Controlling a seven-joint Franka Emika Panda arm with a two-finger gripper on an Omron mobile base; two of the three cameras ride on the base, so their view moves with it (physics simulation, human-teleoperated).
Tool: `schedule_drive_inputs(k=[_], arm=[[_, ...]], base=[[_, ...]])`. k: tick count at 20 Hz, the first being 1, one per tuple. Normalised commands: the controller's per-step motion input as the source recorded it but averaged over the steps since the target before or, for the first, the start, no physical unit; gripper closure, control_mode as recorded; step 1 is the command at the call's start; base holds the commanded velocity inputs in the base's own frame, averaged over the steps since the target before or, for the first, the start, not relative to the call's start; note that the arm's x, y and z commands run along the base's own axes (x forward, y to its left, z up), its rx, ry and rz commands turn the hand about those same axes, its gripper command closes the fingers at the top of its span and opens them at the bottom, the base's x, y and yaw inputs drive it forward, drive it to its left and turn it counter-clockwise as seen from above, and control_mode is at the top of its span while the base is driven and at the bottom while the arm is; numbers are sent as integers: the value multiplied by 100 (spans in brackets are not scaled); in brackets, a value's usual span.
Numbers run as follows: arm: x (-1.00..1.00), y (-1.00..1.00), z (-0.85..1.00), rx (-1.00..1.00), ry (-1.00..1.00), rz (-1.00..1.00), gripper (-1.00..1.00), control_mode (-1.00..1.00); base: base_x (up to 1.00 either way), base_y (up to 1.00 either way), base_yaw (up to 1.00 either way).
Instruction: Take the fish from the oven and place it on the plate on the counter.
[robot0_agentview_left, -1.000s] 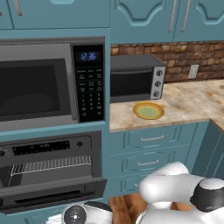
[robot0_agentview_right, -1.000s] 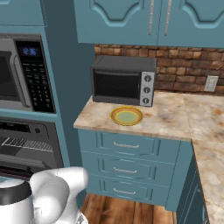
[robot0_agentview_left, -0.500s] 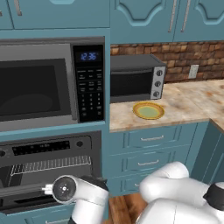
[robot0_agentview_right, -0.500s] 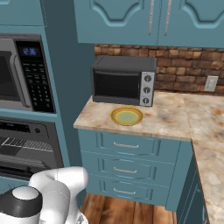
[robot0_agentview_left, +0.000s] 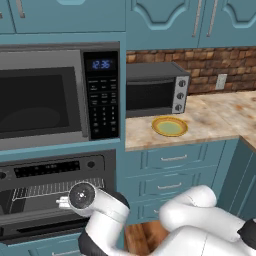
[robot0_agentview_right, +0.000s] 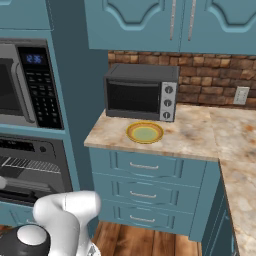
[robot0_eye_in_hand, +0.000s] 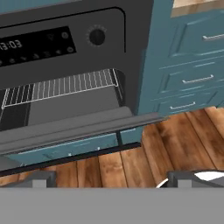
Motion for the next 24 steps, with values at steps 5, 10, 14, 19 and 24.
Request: schedule_drive_inputs(k=[5, 10, 14, 19, 24], arm=[[9, -53, 0, 18, 11, 10, -100, -100], [41, -54, 6, 18, 24, 10, -100, -100], [45, -19, 8, 4, 11, 2, -100, -100], [89, 12, -11, 0, 3, 0, -100, -100], [98, 55, -13, -5, 22, -1, -100, -100]], base=[[0, 0, 0], [0, 0, 0], [0, 0, 0], [0, 0, 0], [0, 0, 0]])
